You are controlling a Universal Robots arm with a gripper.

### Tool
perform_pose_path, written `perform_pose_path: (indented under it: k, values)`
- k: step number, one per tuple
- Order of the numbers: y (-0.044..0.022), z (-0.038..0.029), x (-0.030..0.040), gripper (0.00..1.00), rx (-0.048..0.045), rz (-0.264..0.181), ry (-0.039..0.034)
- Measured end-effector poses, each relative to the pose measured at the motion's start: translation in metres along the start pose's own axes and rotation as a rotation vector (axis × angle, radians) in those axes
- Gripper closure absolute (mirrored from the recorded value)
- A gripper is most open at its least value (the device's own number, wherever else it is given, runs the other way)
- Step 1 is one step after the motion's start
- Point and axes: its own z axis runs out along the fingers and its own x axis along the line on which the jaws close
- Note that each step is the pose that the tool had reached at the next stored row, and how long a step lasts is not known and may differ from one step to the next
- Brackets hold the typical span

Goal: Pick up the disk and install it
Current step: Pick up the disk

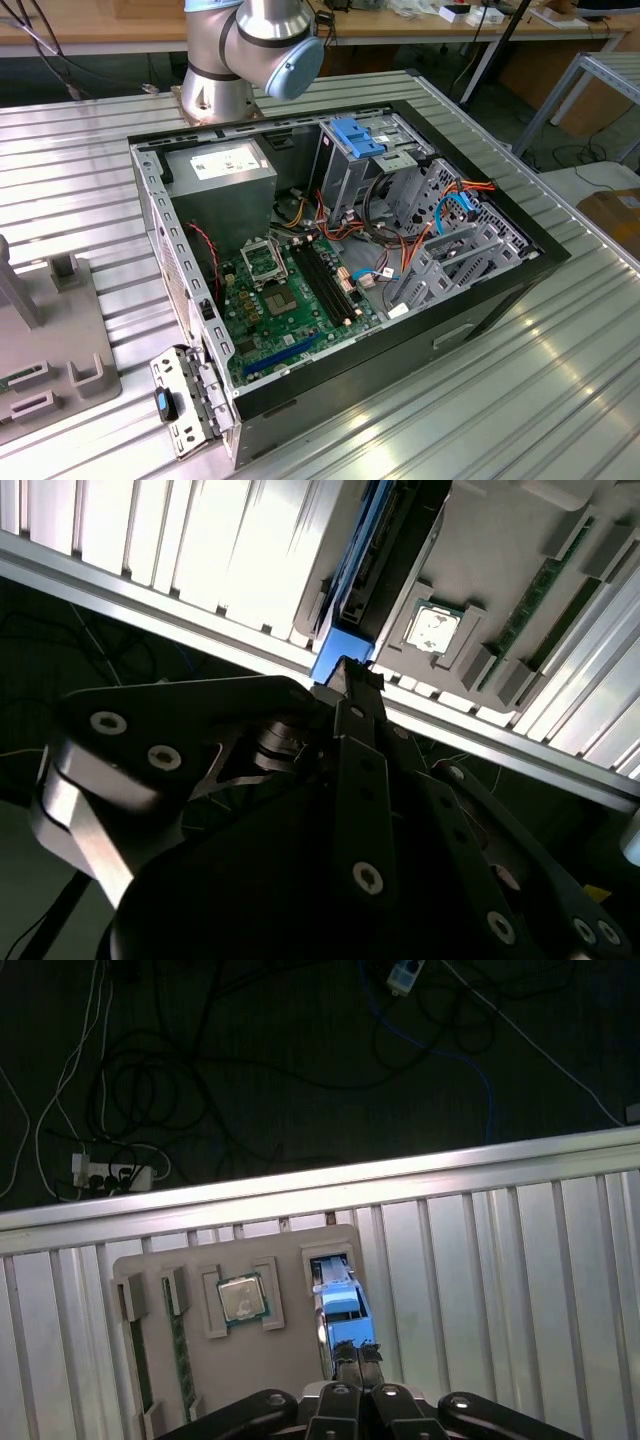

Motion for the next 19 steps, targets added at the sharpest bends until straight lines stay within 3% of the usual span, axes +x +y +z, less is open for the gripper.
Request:
perform_pose_path:
  k: [1, 5, 8, 13, 19]
  values:
    - [0.0, 0.0, 0.0, 0.89, 0.0, 0.0, 0.0]
    - [0.0, 0.0, 0.0, 0.52, 0.0, 0.0, -0.0001]
    - [0.0, 0.0005, 0.0, 0.52, 0.0002, -0.001, -0.0001]
    - [-0.0001, 0.0139, 0.0004, 0.52, -0.0003, -0.008, 0.0003]
    - [-0.0004, 0.0192, 0.0006, 0.52, -0.0008, -0.065, 0.0078]
